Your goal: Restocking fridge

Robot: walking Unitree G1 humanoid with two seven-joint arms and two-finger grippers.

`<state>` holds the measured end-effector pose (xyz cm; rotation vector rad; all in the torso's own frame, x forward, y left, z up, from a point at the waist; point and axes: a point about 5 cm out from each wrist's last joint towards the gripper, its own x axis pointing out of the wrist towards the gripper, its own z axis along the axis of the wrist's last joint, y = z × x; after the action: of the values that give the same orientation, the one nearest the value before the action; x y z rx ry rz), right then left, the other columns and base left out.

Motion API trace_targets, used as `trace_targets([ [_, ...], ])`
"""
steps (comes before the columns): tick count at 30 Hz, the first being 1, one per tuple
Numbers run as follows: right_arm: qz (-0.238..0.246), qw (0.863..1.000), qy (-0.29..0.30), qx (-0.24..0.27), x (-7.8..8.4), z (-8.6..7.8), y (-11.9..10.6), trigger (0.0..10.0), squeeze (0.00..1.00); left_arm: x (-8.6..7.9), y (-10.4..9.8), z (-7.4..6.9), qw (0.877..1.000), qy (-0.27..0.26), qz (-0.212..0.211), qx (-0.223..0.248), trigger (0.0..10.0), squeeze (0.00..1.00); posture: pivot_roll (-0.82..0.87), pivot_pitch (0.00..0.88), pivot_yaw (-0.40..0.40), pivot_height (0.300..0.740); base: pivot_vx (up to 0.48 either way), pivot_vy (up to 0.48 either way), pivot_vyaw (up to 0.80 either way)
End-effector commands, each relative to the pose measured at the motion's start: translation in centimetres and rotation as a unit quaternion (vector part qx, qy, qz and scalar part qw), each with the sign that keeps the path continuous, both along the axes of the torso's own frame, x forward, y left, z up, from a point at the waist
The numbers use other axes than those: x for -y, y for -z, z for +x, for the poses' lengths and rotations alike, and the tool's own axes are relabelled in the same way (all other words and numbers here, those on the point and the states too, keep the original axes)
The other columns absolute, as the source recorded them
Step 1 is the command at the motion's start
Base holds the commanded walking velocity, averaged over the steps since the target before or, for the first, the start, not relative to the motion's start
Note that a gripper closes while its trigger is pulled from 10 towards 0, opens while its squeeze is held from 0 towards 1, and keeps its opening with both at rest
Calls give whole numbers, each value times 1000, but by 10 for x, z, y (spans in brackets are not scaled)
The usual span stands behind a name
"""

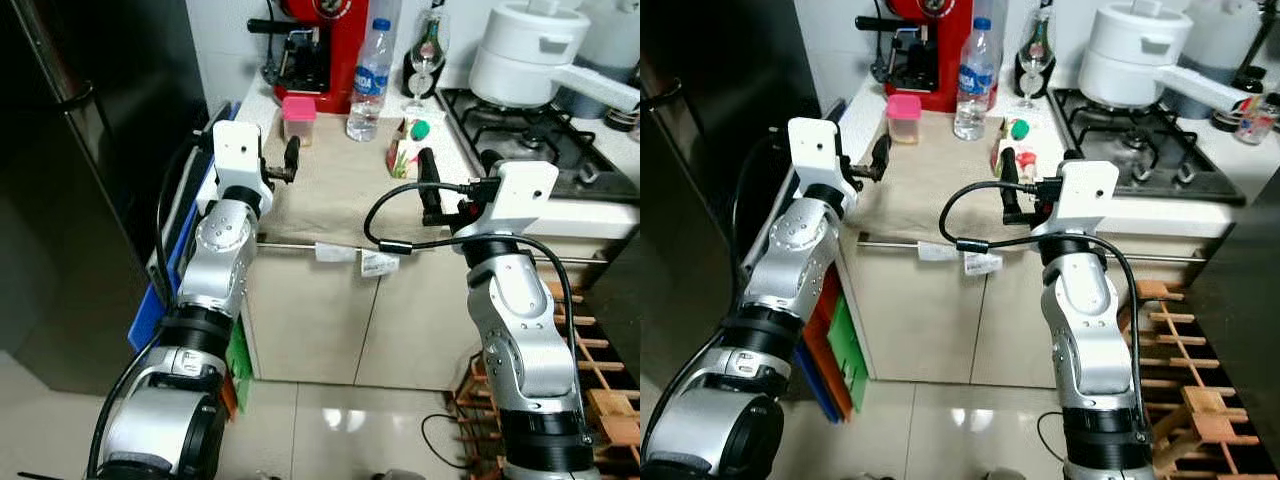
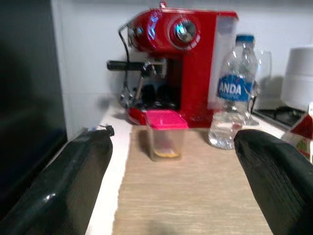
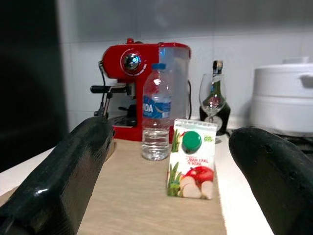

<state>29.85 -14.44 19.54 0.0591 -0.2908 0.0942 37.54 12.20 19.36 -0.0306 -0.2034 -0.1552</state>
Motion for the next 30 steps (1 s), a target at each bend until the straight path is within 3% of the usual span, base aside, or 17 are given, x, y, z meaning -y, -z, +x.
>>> trace_targets([
  [1, 2, 1000, 10, 5, 3, -1, -2, 10000, 149, -2, -12, -2, 1000, 2, -8, 30, 10000, 0, -140, 0, 39, 740, 0, 0, 0],
  [5, -33, 995, 70, 70, 15, -10, -26, 10000, 145, -10, -24, -23, 997, -16, -23, 70, 10000, 0, -143, 0, 44, 740, 0, 0, 0],
  [6, -52, 988, 85, 113, 20, -27, -42, 10000, 149, -18, -37, -50, 994, -27, -48, 99, 10000, 0, -138, 0, 41, 740, 0, 0, 0],
  [7, -52, 988, 85, 113, 20, -27, -42, 10000, 149, -18, -37, -50, 994, -27, -48, 99, 10000, 0, -138, 0, 41, 740, 0, 0, 0],
  [9, -63, 984, 86, 141, 22, -45, -53, 10000, 145, -23, -50, -78, 989, -17, -50, 135, 10000, 0, -113, 0, 26, 740, 0, 0, 0],
  [13, -64, 984, 86, 142, 24, -55, -53, 10000, 149, -23, -54, -93, 991, 7, -24, 134, 10000, 0, -100, 0, 14, 740, 0, 0, 0],
  [16, -66, 986, 91, 120, 30, -59, -43, 10000, 153, -24, -21, -117, 995, 34, 50, 74, 10000, 0, -94, 0, 9, 740, 0, 0, 0],
  [17, -70, 987, 92, 114, 30, -63, -40, 10000, 149, -31, -6, -126, 998, 9, 31, 48, 10000, 0, -92, 0, 6, 740, 0, 0, 0],
  [19, -71, 987, 93, 112, 30, -64, -39, 10000, 149, -33, -5, -128, 999, 2, 23, 42, 10000, 0, -92, 0, 6, 740, 0, 0, 0],
  [23, -63, 987, 89, 121, 28, -62, -42, 10000, 153, -28, -34, -124, 992, -17, 14, 123, 10000, 0, -89, 0, -4, 740, 0, 0, 0],
  [30, -56, 984, 85, 148, 22, -49, -51, 10000, 141, -32, -63, -111, 983, -54, 16, 176, 10000, 0, -85, 0, -4, 740, 390, 0, 0],
])
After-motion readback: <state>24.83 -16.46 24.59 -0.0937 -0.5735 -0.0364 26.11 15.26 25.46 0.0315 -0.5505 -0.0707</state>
